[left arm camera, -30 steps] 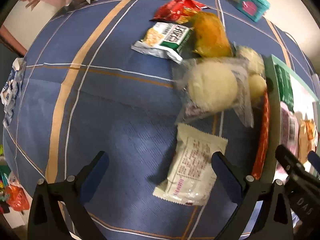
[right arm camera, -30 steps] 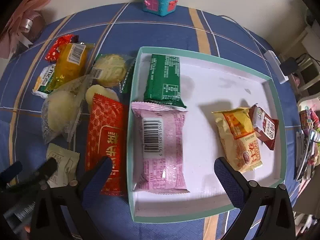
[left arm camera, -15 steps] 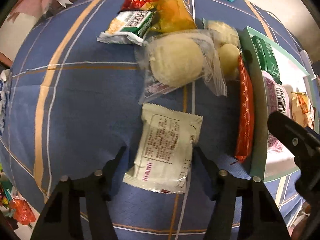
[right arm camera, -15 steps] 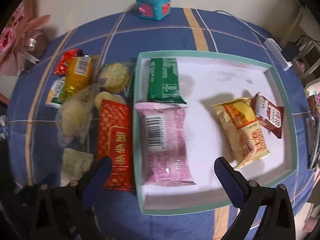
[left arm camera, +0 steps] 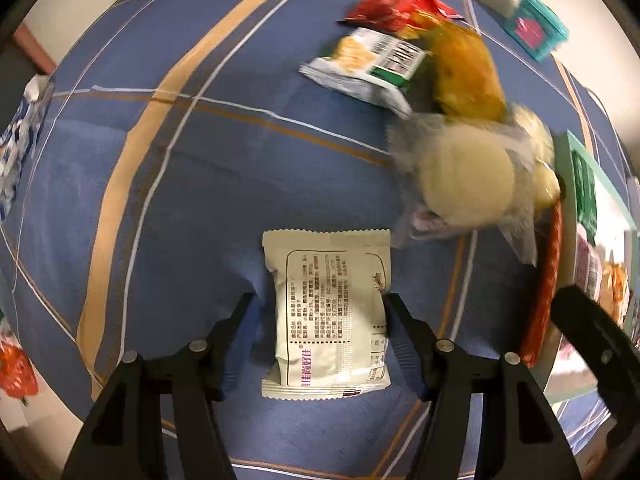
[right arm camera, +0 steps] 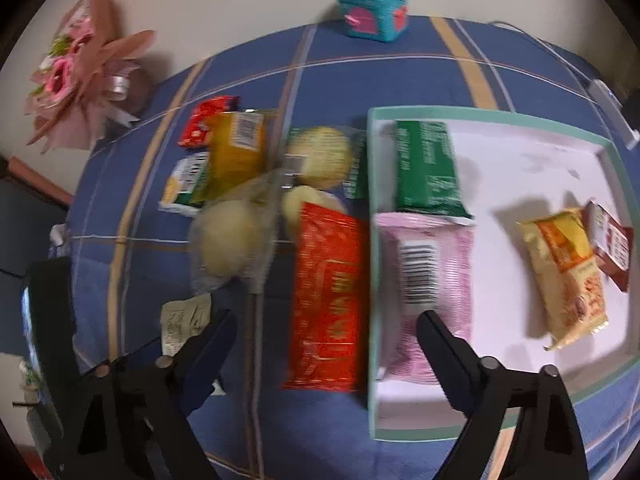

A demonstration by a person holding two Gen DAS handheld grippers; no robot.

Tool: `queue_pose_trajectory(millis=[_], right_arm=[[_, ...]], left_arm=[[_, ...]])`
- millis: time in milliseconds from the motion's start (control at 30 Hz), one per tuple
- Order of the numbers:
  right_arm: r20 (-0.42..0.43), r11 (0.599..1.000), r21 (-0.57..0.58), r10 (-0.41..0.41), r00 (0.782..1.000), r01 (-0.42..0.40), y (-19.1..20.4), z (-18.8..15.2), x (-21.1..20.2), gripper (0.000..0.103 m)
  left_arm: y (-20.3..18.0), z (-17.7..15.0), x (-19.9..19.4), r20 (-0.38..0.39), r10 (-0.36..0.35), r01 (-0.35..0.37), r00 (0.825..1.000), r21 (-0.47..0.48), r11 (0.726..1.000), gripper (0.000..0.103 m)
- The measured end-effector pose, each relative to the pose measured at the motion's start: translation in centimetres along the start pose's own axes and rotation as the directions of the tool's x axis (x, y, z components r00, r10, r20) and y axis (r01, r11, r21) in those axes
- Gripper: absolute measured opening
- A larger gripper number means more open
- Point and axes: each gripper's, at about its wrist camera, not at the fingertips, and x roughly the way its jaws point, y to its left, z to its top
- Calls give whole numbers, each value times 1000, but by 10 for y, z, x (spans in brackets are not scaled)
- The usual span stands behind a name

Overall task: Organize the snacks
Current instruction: 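Close the left tool on the white cream-bun packet, then grasp the red gold-printed cake pack with the right tool while the left tool holds the white packet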

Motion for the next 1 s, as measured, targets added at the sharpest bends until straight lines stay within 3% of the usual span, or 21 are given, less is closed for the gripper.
queue_pose_trajectory(millis=[167,467,700,767,867,1000], right_arm=[[-23,999,-32,7,1000,-8,13,0,15,75],[-57,998,-66,13,998,-16,31,0,41,71],[-100,985,-23,165,981,-168,37,-1,48,64],[-87,991,-36,125,988,-129,40,0,48,64],[-37,995,-101,-23,999,20,45,1,45,61],[-60,995,-81,-63,996,58,41,2,51,61]], left_arm=[[1,-9,-2,1,-13,13,1000,-30,999,65],[15,-6,-5,0,-18,18,1000,-65,998,65],[26,-6,-2,3,-14,15,1000,-107,994,65],[32,-3,-1,2,-13,13,1000,-104,995,65],[24,2,6,-1,-4,4,1000,-97,995,65],[26,5,12,-3,3,-4,1000,-88,996,65]])
